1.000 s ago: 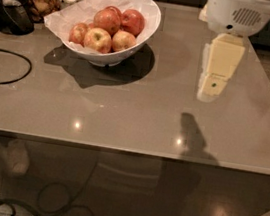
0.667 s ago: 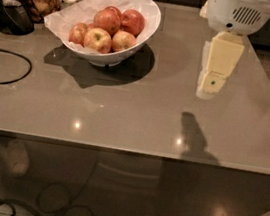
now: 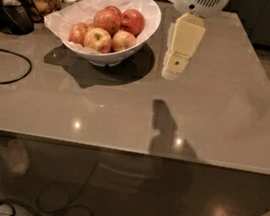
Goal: Pick apple from white bowl
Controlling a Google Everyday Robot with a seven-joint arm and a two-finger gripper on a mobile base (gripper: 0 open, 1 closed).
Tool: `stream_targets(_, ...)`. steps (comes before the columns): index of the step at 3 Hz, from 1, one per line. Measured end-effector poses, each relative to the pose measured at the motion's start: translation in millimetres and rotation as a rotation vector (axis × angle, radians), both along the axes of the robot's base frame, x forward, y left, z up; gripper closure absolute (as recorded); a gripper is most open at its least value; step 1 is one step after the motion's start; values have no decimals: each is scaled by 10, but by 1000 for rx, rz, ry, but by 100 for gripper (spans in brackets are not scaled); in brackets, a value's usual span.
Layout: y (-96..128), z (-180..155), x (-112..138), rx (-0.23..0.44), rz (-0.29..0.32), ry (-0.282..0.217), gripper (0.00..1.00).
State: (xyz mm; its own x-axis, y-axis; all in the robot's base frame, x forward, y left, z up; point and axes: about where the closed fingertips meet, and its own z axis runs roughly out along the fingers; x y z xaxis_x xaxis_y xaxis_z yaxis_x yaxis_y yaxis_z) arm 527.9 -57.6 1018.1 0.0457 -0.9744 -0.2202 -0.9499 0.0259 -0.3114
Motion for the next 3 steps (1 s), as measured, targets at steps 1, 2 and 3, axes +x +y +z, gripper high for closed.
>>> stream_targets(1,235,-5,151,10,46,5,0)
stream_targets(2,272,7,183,19,48,-8,0)
stream_targets(3,368,12,279,78,38,-12,0)
